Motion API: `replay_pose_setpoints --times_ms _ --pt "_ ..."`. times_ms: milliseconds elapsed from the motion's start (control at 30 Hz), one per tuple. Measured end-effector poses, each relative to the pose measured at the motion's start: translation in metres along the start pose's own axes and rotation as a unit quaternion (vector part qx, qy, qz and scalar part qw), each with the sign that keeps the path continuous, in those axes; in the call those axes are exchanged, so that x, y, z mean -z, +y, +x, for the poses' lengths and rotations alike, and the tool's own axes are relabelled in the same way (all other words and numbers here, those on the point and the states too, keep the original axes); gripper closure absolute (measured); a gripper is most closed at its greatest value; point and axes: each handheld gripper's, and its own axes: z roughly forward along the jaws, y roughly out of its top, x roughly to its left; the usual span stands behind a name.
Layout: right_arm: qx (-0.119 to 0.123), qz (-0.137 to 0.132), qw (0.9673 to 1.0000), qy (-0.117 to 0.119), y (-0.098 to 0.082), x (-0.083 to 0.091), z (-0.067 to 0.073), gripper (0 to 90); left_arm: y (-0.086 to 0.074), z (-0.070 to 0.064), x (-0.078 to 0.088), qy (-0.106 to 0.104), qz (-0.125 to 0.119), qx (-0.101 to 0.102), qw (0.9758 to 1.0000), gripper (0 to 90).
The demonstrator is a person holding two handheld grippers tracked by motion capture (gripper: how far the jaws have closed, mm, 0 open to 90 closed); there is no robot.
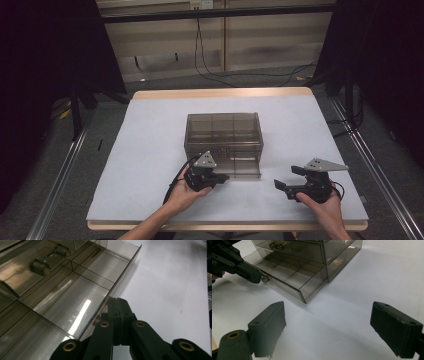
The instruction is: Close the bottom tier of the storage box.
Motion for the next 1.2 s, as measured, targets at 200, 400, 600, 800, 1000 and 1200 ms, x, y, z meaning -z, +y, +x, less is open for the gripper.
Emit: replay_pose_setpoints --times_ms 200,400,600,800,1000,1200 --pt "0.0 0.001 1.0 -0.001 0.0 0.0 0.0 12.5 0.0 0.001 0.0 -0.001 0.002 0.006 1.0 90.0" --pt "0.0 0.001 1.0 0.0 0.0 0.0 0.0 12.5 0.0 0.0 -0.003 0.003 0.01 -0.001 0.9999 90.0" --pt "-0.001 0.002 1.0 0.001 0.0 0.0 0.0 12.5 0.0 0.003 -0.004 -0.005 -0.012 0.013 0.9998 90.0" --pt "-0.001 0.003 1.0 0.003 0.0 0.0 0.001 12.4 0.001 0.006 -0.005 -0.003 -0.005 0.016 0.9999 90.0" --pt "0.001 0.003 1.0 0.005 0.0 0.0 0.001 12.4 0.001 0.008 -0.007 0.003 -0.01 0.021 0.9997 90.0" --pt "0.001 0.005 1.0 0.004 0.0 0.0 0.001 12.4 0.001 0.01 -0.007 0.011 -0.012 0.024 0.9996 90.0"
